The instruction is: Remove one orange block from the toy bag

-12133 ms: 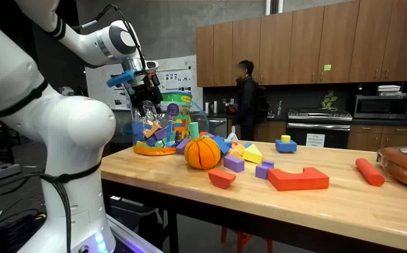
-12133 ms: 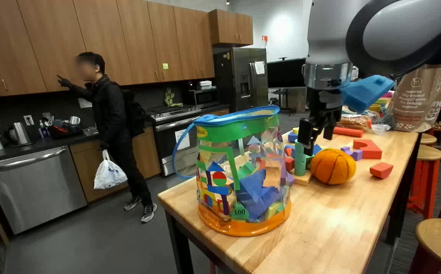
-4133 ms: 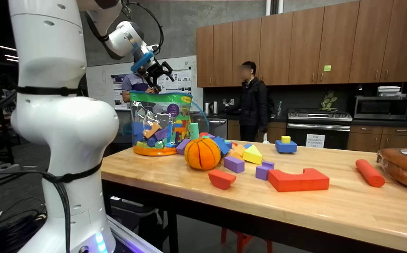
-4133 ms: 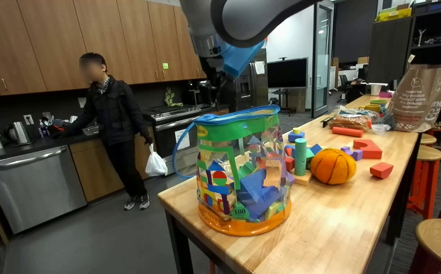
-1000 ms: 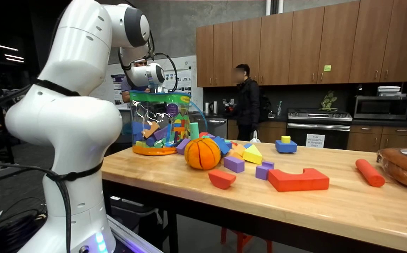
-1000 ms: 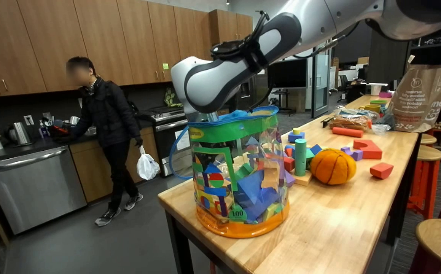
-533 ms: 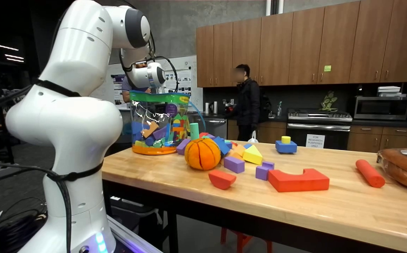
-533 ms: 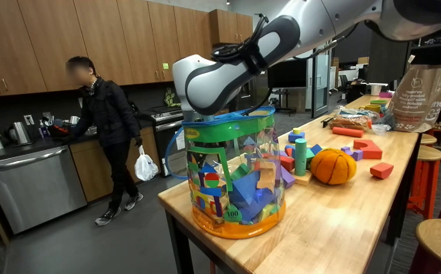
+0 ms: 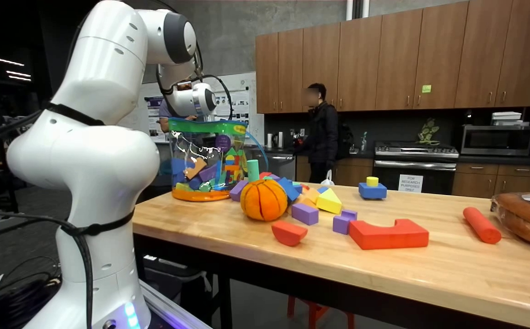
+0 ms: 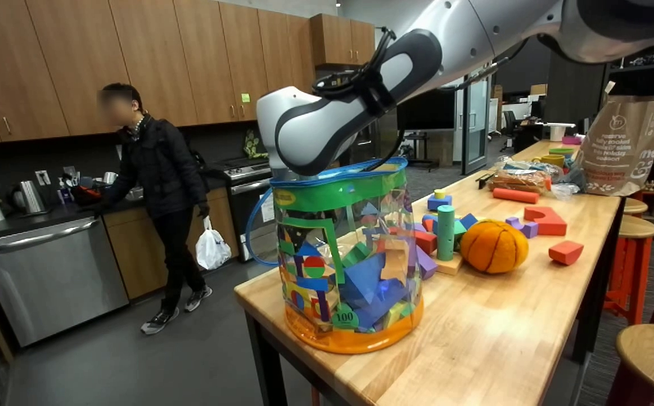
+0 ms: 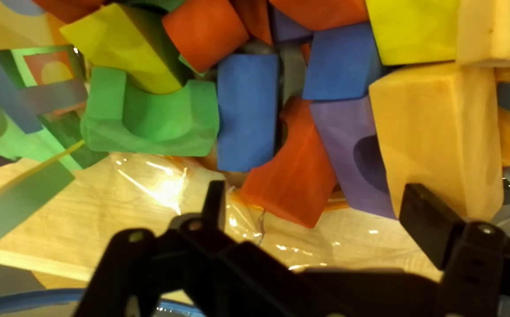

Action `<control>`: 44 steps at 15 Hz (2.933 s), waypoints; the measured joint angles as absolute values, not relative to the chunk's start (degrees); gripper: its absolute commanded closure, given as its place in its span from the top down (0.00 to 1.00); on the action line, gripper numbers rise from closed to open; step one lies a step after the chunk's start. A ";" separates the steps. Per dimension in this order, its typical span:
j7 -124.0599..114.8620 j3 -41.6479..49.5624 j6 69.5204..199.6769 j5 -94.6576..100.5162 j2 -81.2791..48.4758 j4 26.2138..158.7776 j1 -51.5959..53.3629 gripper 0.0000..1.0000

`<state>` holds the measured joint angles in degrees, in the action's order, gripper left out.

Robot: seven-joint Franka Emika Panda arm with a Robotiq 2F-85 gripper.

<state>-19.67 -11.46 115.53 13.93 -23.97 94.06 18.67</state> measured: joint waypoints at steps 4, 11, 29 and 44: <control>-19.25 -11.15 115.07 13.92 -26.23 92.16 18.68 1.00; -18.31 -10.53 113.61 13.92 -29.12 89.79 18.76 0.99; -17.28 -10.00 109.13 11.49 -29.21 87.18 19.17 0.04; -21.25 -9.92 109.09 20.14 -10.99 95.88 19.15 0.04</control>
<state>-21.25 -9.92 109.09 20.14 -10.99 95.88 19.15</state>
